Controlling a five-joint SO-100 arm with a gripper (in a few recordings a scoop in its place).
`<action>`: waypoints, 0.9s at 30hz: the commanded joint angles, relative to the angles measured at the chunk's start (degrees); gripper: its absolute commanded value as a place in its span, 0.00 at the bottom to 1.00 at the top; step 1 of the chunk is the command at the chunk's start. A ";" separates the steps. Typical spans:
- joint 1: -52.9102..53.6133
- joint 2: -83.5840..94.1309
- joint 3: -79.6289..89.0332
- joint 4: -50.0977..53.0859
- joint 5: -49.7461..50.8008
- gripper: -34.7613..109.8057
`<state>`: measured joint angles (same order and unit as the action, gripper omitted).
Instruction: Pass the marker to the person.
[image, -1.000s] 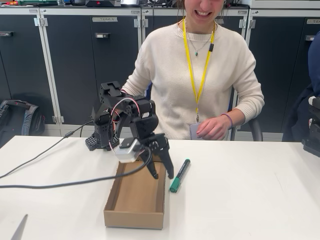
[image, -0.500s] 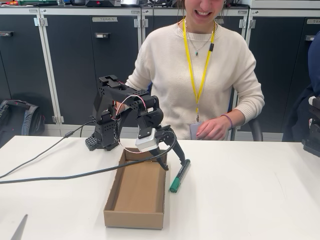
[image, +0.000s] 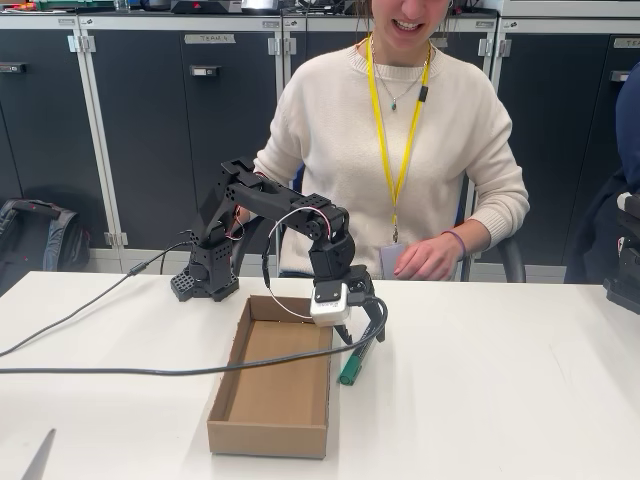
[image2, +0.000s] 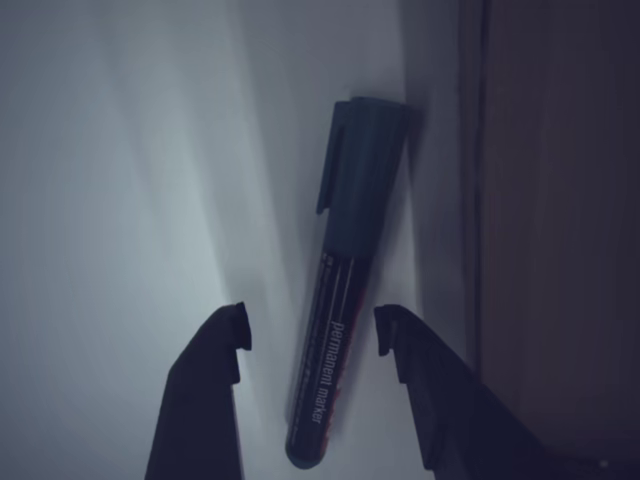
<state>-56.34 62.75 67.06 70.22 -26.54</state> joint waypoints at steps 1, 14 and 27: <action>-0.79 -0.35 -5.62 2.64 1.14 0.43; 2.64 -6.94 -6.94 4.66 4.04 0.42; 4.48 -11.78 -9.67 1.41 5.45 0.26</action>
<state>-53.00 51.42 57.92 72.77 -20.48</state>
